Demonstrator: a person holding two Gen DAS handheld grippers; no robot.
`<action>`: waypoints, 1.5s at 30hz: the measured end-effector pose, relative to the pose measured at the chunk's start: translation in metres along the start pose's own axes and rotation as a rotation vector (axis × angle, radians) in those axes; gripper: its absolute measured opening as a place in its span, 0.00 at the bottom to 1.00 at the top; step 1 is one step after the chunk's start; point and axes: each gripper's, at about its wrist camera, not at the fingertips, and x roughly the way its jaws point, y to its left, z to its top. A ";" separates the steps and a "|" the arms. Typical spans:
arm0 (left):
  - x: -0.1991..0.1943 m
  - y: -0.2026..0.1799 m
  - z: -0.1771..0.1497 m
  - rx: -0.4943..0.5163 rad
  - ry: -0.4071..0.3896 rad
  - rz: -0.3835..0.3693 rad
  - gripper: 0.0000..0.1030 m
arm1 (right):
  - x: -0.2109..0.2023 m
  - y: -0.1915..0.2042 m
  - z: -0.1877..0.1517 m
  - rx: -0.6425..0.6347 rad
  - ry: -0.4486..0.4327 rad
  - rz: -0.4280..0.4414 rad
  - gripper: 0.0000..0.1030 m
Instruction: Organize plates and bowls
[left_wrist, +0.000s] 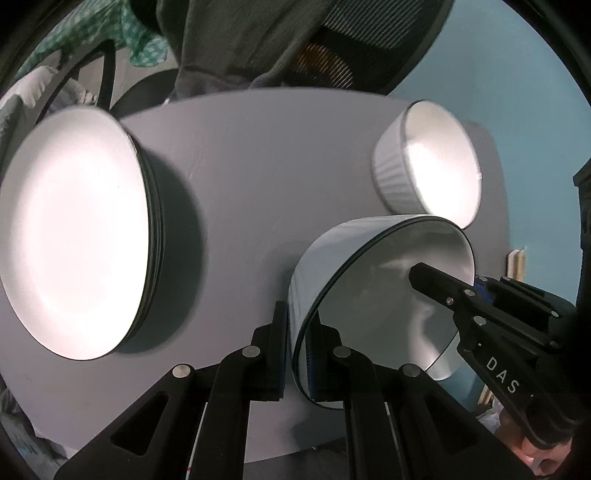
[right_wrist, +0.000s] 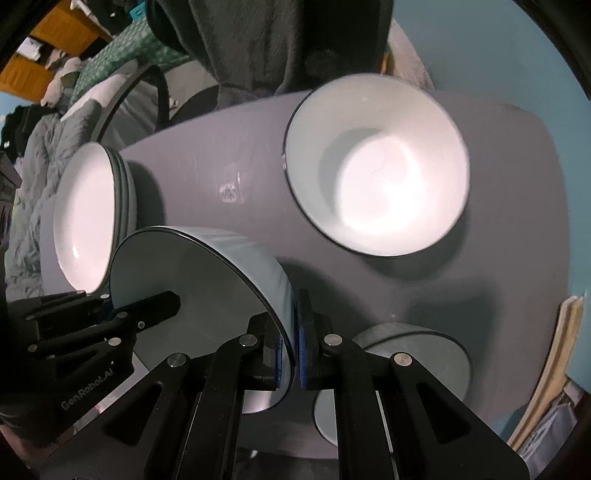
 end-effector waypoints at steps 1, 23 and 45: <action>-0.004 -0.001 0.002 0.007 -0.006 -0.005 0.08 | -0.004 -0.001 0.001 0.008 -0.005 0.000 0.07; -0.003 -0.082 0.083 0.155 -0.045 0.023 0.08 | -0.040 -0.077 0.058 0.190 -0.063 -0.021 0.07; 0.029 -0.091 0.102 0.269 0.031 0.117 0.10 | -0.023 -0.091 0.064 0.186 0.015 -0.052 0.11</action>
